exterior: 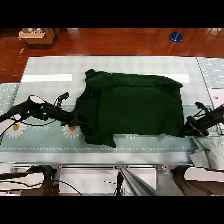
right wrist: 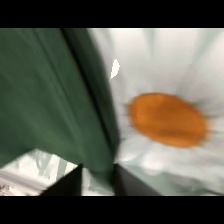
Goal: Fold the shirts.
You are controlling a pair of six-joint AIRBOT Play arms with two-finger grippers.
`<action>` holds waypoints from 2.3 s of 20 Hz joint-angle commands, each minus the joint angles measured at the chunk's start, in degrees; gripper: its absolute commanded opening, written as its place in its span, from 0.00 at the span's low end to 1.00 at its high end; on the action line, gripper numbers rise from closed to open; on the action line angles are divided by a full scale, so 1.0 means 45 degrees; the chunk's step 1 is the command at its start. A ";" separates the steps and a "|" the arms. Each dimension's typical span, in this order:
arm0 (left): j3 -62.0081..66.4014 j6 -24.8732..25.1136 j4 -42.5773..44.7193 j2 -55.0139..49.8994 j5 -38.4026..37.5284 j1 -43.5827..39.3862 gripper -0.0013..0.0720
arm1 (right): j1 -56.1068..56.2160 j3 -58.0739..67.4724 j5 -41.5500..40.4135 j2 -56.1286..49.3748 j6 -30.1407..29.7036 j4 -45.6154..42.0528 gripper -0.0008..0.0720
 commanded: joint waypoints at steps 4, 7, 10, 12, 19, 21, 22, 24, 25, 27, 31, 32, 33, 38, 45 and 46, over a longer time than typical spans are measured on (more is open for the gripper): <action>0.0855 0.0325 -0.0068 0.0311 -0.0806 0.0024 0.05 | 0.0355 -0.0155 -0.1151 0.0971 0.0034 0.0185 0.05; 0.2273 0.0316 -0.0141 0.1287 -0.1277 0.0024 0.05 | 0.0355 -0.0155 -0.1205 0.2929 -0.0520 0.0563 0.04; 0.4367 0.0301 -0.0296 0.2837 -0.1608 0.0029 0.05 | 0.0359 -0.0019 -0.1515 0.5090 -0.0627 0.3143 0.04; 0.6275 -0.0053 -0.0291 0.4036 -0.1588 0.0053 0.05 | 0.0359 0.0695 -0.1506 0.6431 -0.0719 0.5634 0.04; 1.4231 -0.0840 0.0369 0.7529 0.0389 0.1637 0.04 | 0.0359 0.9029 -0.3405 0.9515 0.0311 0.9258 0.04; 1.5975 -0.1481 0.1506 0.8150 0.0636 0.2089 0.04 | 0.0359 1.2434 -0.3944 0.9510 0.1311 0.7300 0.04; 1.6708 -0.1865 0.2142 0.8398 0.0602 0.2244 0.04 | 0.0355 1.3862 -0.4109 0.9510 0.1783 0.6096 0.04; 1.7748 -0.2492 0.3045 0.8937 0.0602 0.2322 0.04 | 0.0355 1.6179 -0.3949 0.9515 0.2778 0.3468 0.04; 1.7986 -0.2739 0.3279 0.9330 0.0602 0.2322 0.04 | 0.0355 1.6864 -0.3682 0.9598 0.3041 0.2657 0.04; 1.8030 -0.3434 0.3750 1.0200 0.0457 0.2322 0.04 | 0.0359 1.7364 -0.2997 1.0044 0.3094 0.1846 0.04; 1.8034 -0.5008 0.5906 1.1696 -0.1768 0.2322 0.04 | 0.0359 1.7364 -0.1190 1.0904 0.3701 0.0753 0.04; 1.8034 -0.5221 0.6460 1.1832 -0.2686 0.2322 0.04 | 0.0359 1.7364 -0.0364 1.1035 0.3696 0.0209 0.04; 1.8030 -0.5270 0.6946 1.1866 -0.3745 0.2322 0.04 | 0.0359 1.7364 0.0695 1.1055 0.3691 -0.0262 0.04; 1.7447 -0.3725 0.8840 1.1137 -0.7339 0.2322 0.04 | 0.1758 1.6364 0.3177 1.0831 0.2875 -0.2375 0.04; 1.5426 -0.3118 0.7184 0.9180 -0.7495 0.2322 0.04 | 0.4172 1.2978 0.4235 0.9044 0.2710 -0.2657 0.04; 1.5038 -0.2987 0.7179 0.8718 -0.7485 0.2317 0.04 | 0.4265 1.2852 0.4041 0.8480 0.2686 -0.2613 0.04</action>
